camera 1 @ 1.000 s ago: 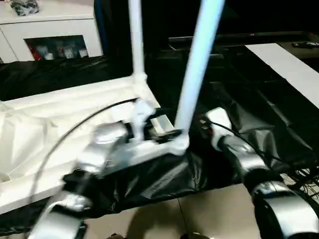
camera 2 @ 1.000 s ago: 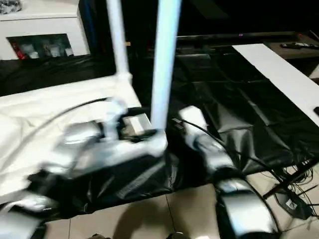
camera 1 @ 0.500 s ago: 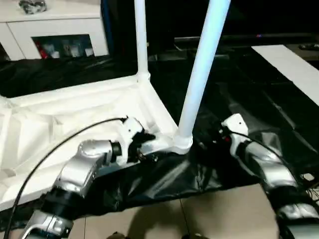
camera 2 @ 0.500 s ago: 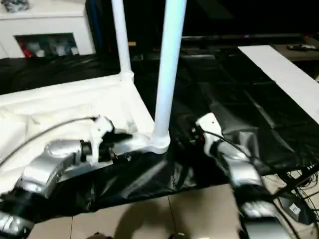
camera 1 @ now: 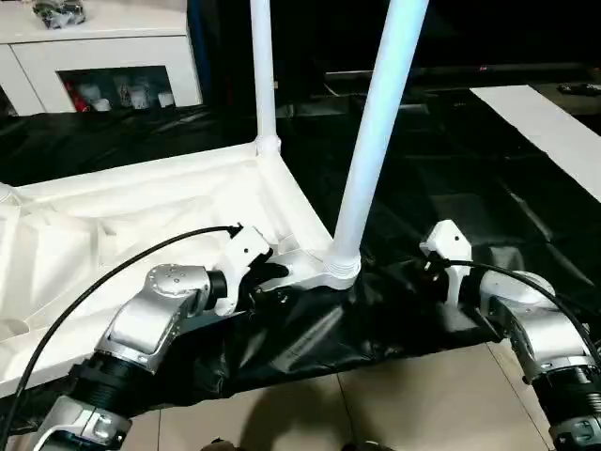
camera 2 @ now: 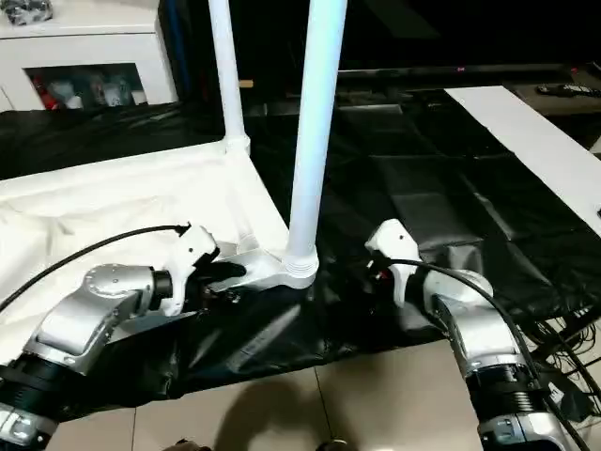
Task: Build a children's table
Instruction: Rotate table base, then rotate leg to tighten
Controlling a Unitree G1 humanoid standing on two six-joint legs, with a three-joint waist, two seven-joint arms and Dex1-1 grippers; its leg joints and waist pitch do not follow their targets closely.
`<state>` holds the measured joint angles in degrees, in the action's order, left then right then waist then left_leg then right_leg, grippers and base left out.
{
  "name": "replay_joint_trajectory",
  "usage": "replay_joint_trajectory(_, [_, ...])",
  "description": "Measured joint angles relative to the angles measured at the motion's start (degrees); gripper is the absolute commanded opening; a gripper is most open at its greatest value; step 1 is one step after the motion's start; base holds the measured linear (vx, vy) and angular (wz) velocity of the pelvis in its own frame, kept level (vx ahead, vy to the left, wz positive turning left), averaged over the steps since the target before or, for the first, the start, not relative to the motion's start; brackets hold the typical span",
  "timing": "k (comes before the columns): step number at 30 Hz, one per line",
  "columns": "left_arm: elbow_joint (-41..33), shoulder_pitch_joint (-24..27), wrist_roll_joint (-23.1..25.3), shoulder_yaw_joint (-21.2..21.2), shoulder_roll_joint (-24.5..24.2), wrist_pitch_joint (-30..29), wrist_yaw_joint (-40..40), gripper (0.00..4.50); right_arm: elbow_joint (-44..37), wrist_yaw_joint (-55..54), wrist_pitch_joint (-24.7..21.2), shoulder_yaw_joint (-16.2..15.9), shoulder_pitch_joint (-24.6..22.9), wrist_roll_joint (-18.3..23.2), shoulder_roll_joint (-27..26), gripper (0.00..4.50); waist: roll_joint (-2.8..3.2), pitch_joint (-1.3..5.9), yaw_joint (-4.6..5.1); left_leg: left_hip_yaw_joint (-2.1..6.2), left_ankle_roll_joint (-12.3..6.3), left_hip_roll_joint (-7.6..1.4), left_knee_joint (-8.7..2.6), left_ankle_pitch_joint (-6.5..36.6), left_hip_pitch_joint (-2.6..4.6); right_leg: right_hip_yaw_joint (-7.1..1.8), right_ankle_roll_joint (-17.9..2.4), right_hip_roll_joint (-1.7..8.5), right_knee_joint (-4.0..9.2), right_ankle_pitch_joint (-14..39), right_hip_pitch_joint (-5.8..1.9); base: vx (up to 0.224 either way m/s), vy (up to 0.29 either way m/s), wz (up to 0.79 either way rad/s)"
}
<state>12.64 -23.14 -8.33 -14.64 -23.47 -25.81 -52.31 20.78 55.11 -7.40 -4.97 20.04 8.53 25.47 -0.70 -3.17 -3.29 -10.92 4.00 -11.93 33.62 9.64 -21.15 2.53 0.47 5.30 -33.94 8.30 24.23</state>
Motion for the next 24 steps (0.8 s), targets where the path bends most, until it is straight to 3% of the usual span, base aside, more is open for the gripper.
replay_joint_trajectory(6, [2.7,-1.6,0.8,-0.4,-1.2,1.6,-1.8,1.71,-2.5,1.8,-3.3,0.0,0.0,1.4,0.0,4.5,0.0,0.0,-0.05,0.05,0.0,0.0,-0.01,0.0,0.0,0.01,0.0,0.0,-0.02,0.0,-0.01,0.0,0.0,0.0])
replay_joint_trajectory(17, [5.2,-3.7,1.2,-2.1,-1.7,2.1,-5.5,0.87,-2.5,2.6,-4.7,-0.1,0.3,2.2,0.0,4.5,0.01,0.01,-0.08,0.05,0.0,0.01,-0.02,0.0,0.01,-0.01,0.0,0.0,-0.03,0.0,-0.04,0.0,0.0,0.0])
replay_joint_trajectory(24, [6.0,-4.3,1.6,-2.6,-1.8,2.5,-6.5,0.2,-1.1,3.2,-4.9,-1.3,3.3,2.1,-0.7,4.5,0.02,0.01,0.04,0.06,0.0,0.02,0.0,0.0,0.06,0.0,0.0,0.01,-0.03,0.0,-0.07,0.0,0.0,0.0])
